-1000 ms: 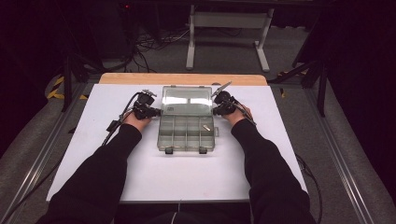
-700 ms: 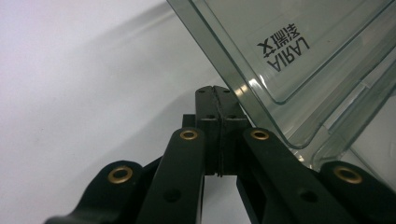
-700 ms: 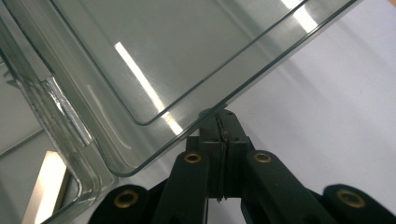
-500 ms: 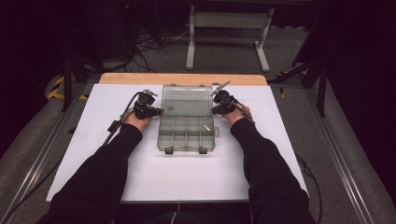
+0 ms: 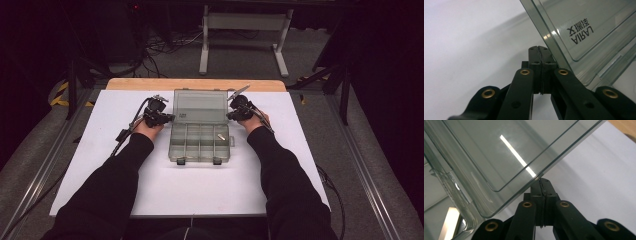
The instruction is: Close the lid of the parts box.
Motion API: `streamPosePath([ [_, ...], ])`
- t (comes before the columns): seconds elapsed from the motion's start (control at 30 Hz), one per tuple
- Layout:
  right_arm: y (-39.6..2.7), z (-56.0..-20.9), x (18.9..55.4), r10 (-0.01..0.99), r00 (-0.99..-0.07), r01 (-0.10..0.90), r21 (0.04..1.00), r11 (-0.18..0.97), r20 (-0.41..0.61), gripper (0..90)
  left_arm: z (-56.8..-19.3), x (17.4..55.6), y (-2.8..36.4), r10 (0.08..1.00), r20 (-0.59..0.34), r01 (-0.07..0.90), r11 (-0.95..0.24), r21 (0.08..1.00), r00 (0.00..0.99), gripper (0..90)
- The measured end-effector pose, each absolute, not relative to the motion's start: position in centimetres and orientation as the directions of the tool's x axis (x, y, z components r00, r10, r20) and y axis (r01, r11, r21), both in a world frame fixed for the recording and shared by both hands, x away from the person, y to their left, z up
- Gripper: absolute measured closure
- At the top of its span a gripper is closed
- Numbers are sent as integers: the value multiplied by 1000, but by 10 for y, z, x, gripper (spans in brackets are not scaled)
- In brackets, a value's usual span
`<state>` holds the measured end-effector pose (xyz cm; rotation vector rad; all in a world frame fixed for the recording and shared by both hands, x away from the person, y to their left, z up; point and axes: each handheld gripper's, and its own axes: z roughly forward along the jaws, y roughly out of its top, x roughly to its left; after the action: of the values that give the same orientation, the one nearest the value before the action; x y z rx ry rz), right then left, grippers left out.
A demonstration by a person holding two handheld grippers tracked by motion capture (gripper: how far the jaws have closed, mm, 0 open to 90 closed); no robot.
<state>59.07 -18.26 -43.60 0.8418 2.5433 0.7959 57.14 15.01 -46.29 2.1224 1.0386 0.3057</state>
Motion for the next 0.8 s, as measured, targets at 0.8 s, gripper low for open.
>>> streamPosePath([
  [0.8,-187,-422,587,647,-746,400,674,622,-155,900,-456,568,151,765,-74,555,-393,733,639,896],
])
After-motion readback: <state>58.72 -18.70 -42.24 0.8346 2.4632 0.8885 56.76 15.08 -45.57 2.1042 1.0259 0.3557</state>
